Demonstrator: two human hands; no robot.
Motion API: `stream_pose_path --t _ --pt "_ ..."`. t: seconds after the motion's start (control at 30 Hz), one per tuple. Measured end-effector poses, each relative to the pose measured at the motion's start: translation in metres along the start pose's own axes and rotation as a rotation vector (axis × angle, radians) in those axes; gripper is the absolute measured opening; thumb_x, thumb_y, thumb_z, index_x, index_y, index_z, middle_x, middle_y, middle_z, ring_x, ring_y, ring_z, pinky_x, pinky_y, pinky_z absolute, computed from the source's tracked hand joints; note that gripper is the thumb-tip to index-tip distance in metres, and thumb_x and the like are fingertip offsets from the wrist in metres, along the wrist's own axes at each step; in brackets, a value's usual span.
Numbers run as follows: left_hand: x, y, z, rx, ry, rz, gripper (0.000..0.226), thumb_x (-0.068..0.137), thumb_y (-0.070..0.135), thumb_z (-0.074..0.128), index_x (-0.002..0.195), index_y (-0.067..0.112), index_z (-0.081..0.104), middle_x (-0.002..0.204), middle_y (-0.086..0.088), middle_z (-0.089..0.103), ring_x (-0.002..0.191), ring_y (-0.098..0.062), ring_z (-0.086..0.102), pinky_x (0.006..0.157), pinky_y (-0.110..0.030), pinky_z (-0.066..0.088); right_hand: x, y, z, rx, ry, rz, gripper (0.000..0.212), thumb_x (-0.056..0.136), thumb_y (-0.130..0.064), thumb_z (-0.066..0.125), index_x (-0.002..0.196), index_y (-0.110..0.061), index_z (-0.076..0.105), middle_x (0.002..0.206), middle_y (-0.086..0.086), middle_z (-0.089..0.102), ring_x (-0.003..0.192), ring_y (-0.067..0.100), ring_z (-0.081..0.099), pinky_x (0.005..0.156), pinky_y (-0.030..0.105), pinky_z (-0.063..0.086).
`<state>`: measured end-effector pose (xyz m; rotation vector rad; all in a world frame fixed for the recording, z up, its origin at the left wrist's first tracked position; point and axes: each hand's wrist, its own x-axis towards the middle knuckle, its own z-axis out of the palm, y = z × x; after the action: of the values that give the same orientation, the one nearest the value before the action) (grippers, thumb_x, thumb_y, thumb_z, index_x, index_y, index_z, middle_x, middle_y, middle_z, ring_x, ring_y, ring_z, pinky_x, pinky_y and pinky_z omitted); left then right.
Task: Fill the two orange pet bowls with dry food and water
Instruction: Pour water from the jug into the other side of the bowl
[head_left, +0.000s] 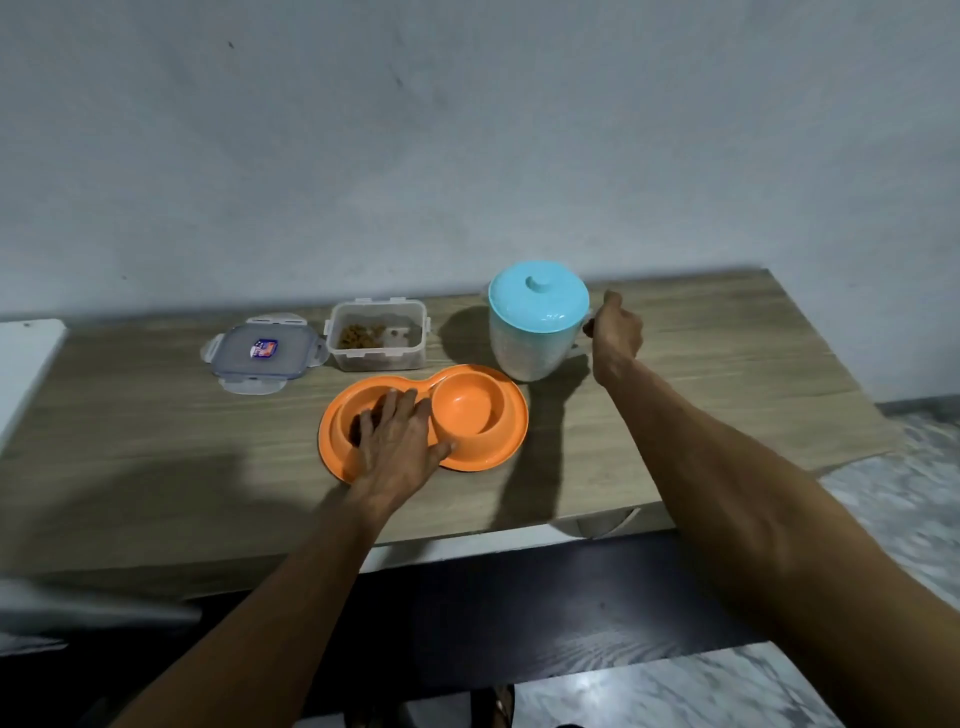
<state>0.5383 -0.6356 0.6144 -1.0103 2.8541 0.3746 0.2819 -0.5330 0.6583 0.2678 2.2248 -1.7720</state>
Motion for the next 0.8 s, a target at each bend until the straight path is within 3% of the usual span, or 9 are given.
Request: stream_pose_path --t 0.1,0.2,0.37,0.47,0.8 --pt "0.000 0.001 0.002 -0.006 0.001 -0.017 0.071 0.089 0.055 0.055 0.148 0.019 0.035 0.159 -0.006 0.028 0.149 -0.029 0.016 0.114 -0.060 0.020 0.003 0.004 0.003 0.035 -0.027 -0.011 0.043 0.093 -0.041 0.045 0.068 -0.009 0.060 0.086 0.013 0.068 0.084 0.031 0.068 0.076 0.040 0.051" --pt "0.001 0.003 0.003 -0.007 -0.006 -0.030 0.073 0.090 0.055 0.054 0.150 0.020 0.032 0.160 -0.006 0.025 0.150 -0.029 0.014 0.115 -0.060 0.019 0.006 0.004 0.004 0.026 -0.062 -0.004 0.040 0.091 -0.042 0.050 0.076 -0.007 0.063 0.088 0.011 0.067 0.081 0.028 0.068 0.080 0.043 0.055" --pt "0.000 0.005 0.002 -0.029 -0.028 -0.055 0.075 0.090 0.053 0.056 0.152 0.020 0.029 0.162 -0.005 0.021 0.151 -0.029 0.010 0.118 -0.059 0.014 0.005 0.000 0.005 -0.014 -0.072 -0.043 0.036 0.082 -0.039 0.060 0.070 -0.006 0.061 0.076 0.007 0.063 0.072 0.023 0.061 0.070 0.038 0.054" --pt "0.000 0.007 -0.001 -0.042 -0.035 -0.064 0.074 0.090 0.052 0.057 0.152 0.021 0.029 0.162 -0.005 0.020 0.151 -0.029 0.010 0.118 -0.058 0.013 0.001 -0.011 0.003 -0.094 -0.083 -0.111 0.032 0.078 -0.036 0.063 0.065 -0.007 0.058 0.070 0.004 0.058 0.069 0.022 0.058 0.063 0.032 0.046" --pt "-0.002 0.007 -0.003 -0.050 -0.049 -0.077 0.075 0.091 0.050 0.058 0.153 0.021 0.027 0.163 -0.005 0.019 0.151 -0.029 0.009 0.118 -0.058 0.012 -0.014 -0.040 0.007 -0.444 -0.142 -0.457 0.042 0.080 -0.026 0.060 0.046 -0.010 0.043 0.049 0.006 0.039 0.054 0.021 0.037 0.062 0.034 0.040"
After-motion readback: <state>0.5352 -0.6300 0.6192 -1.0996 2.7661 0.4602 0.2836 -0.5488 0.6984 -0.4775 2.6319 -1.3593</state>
